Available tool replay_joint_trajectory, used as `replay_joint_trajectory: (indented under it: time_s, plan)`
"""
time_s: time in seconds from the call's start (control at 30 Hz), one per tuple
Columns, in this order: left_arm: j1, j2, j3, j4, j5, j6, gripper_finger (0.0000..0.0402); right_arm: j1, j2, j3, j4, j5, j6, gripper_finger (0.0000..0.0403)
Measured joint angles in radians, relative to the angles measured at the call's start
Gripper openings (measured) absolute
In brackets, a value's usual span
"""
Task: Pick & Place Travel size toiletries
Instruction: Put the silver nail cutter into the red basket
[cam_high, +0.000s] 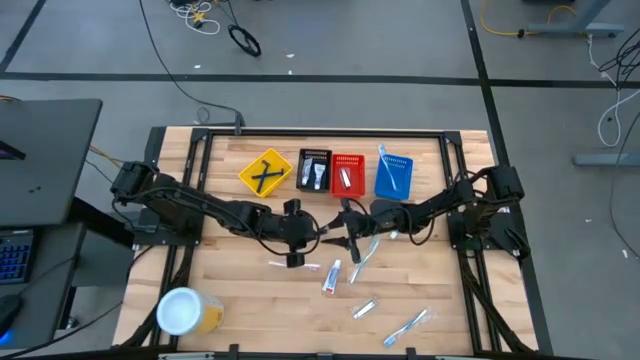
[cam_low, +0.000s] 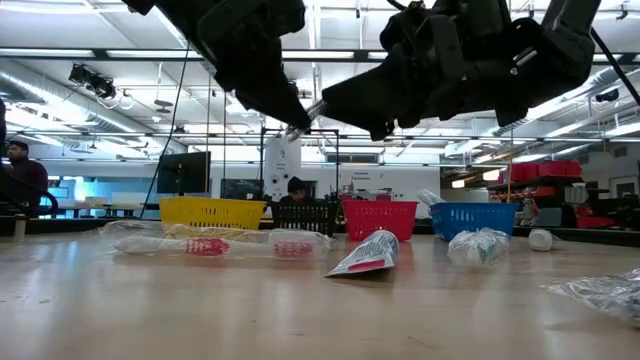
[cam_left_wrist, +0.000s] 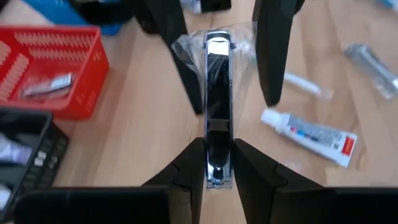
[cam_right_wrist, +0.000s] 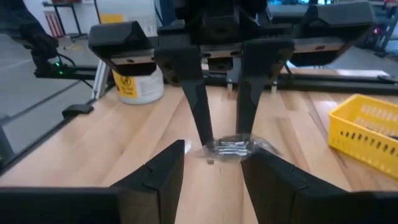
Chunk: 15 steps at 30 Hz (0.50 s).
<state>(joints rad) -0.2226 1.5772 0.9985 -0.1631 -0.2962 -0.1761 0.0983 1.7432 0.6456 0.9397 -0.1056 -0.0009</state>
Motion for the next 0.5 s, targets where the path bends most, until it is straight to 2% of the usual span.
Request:
replay_joint_trajectory:
  time_s: [0.27,0.5]
  plan:
    - [0.000,-0.001,0.000,0.043,0.000,0.008,0.0081,0.000,0.000,0.000,0.054,-0.001,0.000,0.0162]
    - [0.000,-0.001,0.000,0.045,0.000,0.008,0.0081,0.000,0.000,0.000,0.058,0.000,0.000,0.0109]
